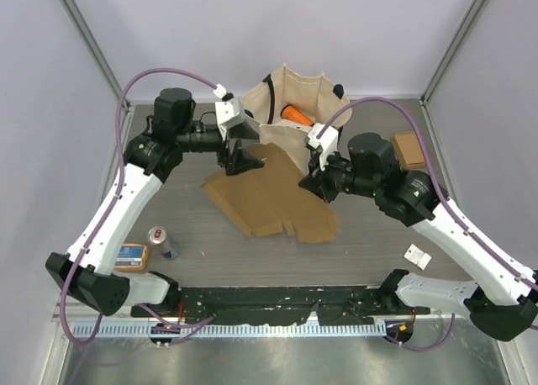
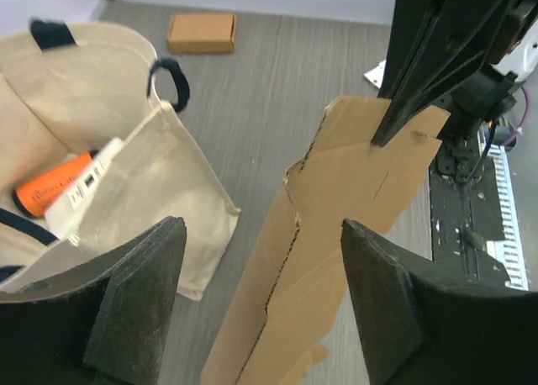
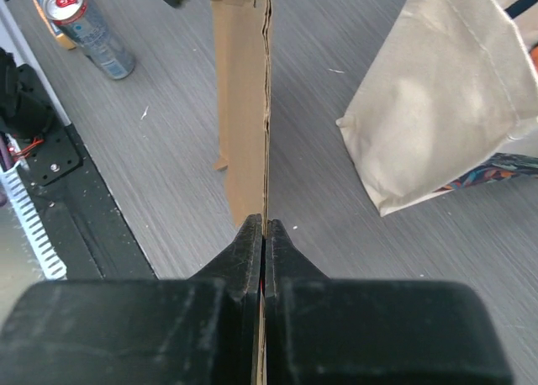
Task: Fold the paper box
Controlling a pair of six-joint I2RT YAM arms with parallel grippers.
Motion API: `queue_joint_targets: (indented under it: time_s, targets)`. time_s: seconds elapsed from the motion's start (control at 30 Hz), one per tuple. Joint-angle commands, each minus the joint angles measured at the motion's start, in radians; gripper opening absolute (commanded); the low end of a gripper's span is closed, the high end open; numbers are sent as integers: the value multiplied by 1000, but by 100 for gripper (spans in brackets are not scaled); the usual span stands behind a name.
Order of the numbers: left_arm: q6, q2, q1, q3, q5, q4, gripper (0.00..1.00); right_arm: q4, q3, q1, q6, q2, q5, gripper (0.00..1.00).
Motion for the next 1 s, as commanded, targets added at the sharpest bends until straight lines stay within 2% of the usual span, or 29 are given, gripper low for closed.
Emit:
queue_joint_targets:
  time_s: [0.0, 0.07, 0.1, 0.13, 0.17, 0.23, 0.33, 0.37, 0.4, 0.43, 0.47, 0.5, 0.53, 0.57, 0.6, 0.63, 0.7, 0.77, 0.87, 0.9, 0.93, 0.97]
  targets:
    - [79, 2, 2, -26, 11, -17, 64, 52, 14, -18, -17, 8, -100, 1]
    - [64, 11, 3, -15, -4, -13, 45, 54, 11, -42, -20, 11, -75, 1]
    - [56, 14, 3, -12, -9, -13, 29, 60, 17, -50, -17, 16, -52, 1]
    - [44, 16, 3, -5, -15, -29, 20, 74, 24, -60, -11, 25, -35, 4]
    - [27, 14, 3, -1, -19, -31, 0, 91, 31, -71, 18, 46, -26, 17]
    - [-51, 0, 2, -30, -12, 24, 0, 138, 39, -79, 41, 85, -75, 32]
    - [-157, -59, 6, -142, 33, 171, 0, 213, 24, -93, 52, 145, -170, 38]
    - [-180, -85, 11, -196, 66, 209, 0, 239, -4, -100, 58, 146, -202, 36]
    - [-202, -98, 23, -220, 85, 272, 0, 290, -19, -122, 76, 145, -230, 30]
    - [-223, -109, 28, -242, 91, 297, 0, 302, -31, -135, 81, 143, -250, 13]
    - [-263, -127, 35, -262, 82, 309, 0, 313, -47, -146, 81, 140, -267, 5]
    - [-300, -133, 54, -259, -11, 312, 8, 324, -59, -160, 81, 131, -282, 1]
    - [-362, -139, 66, -251, -77, 308, 29, 336, -70, -165, 81, 129, -297, 1]
    - [-500, -145, 80, -238, -137, 308, 61, 333, -74, -169, 81, 132, -331, 1]
    - [-574, -156, 107, -225, -154, 350, 64, 317, -67, -174, 78, 158, -404, 1]
    - [-652, -162, 112, -230, -157, 398, 65, 259, -55, -174, 46, 174, -441, 1]
    - [-882, -158, 112, -215, -174, 513, 59, 164, -9, -174, 8, 207, -483, 1]
    - [-953, -141, 112, -183, -213, 527, 47, 129, 19, -176, -29, 234, -509, 1]
    - [-857, -72, 91, -98, -188, 414, 42, 115, 37, -176, -46, 231, -555, 1]
    - [-764, -51, 85, -74, -165, 374, 40, 106, 45, -174, -49, 229, -558, 1]
    - [-731, -11, 79, -36, -123, 350, 38, 96, 54, -176, -52, 231, -558, 1]
    - [-705, 5, 72, -21, -75, 301, 29, 82, 76, -174, -62, 240, -548, 1]
